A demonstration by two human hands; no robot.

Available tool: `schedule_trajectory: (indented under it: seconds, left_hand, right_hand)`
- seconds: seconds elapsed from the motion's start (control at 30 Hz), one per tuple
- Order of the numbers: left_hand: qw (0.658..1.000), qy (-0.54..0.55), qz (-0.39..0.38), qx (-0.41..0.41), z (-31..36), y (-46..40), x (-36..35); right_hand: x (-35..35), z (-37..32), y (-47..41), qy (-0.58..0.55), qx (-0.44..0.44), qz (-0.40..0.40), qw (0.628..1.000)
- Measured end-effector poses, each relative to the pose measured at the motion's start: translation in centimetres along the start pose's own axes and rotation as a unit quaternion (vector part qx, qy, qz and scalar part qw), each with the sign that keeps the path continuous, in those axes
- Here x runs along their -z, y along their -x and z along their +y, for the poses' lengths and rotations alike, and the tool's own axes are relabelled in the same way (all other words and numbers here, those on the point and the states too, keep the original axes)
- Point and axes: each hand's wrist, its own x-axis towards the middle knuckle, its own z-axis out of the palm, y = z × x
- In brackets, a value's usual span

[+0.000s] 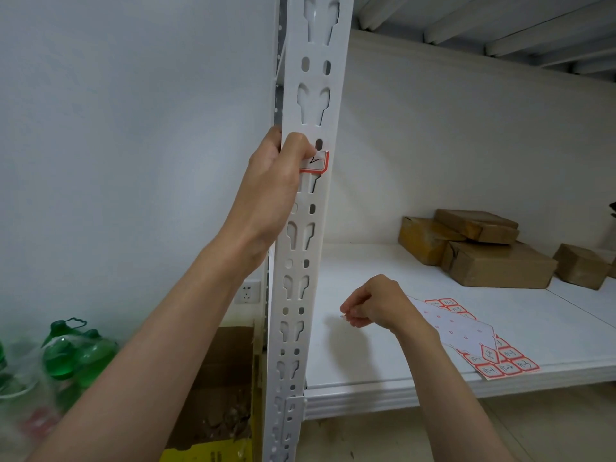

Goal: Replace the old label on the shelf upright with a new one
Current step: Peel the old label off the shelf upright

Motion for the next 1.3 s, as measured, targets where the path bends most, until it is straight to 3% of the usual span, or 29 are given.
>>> schedule_trajectory:
  seconds: [0.4, 0.7, 0.83, 0.97, 1.07, 1.3]
  left_hand:
    - [1.000, 0.007, -0.009, 0.000, -0.2, -0.1, 0.2]
    - [1.000, 0.006, -0.013, -0.002, -0.3, -0.2, 0.2]
    - [1.000, 0.011, -0.010, -0.001, -0.6, -0.3, 0.1]
    - [1.000, 0.012, -0.013, 0.001, -0.5, -0.4, 0.2]
    - [1.000, 0.005, -0.018, 0.002, -0.4, -0.3, 0.1]
    - [1.000, 0.003, -0.021, -0.006, -0.3, -0.2, 0.2]
  right_hand:
    - [0.7, -0.5, 0.5, 0.071, -0.005, 0.019, 0.997]
    - [1.0, -1.1, 0.4, 0.037, 0.048, 0.060, 0.996]
    - [1.4, -3.8, 1.7, -0.063, 0.132, 0.082, 0.986]
    - [2.3, -9.2, 4.5, -0.247, 0.258, 0.167, 0.919]
    - [2.6, -12.7, 6.7, -0.313, 0.302, 0.150, 0.888]
    - [2.0, -15.4, 9.4, -0.358, 0.303, 0.056, 0.881]
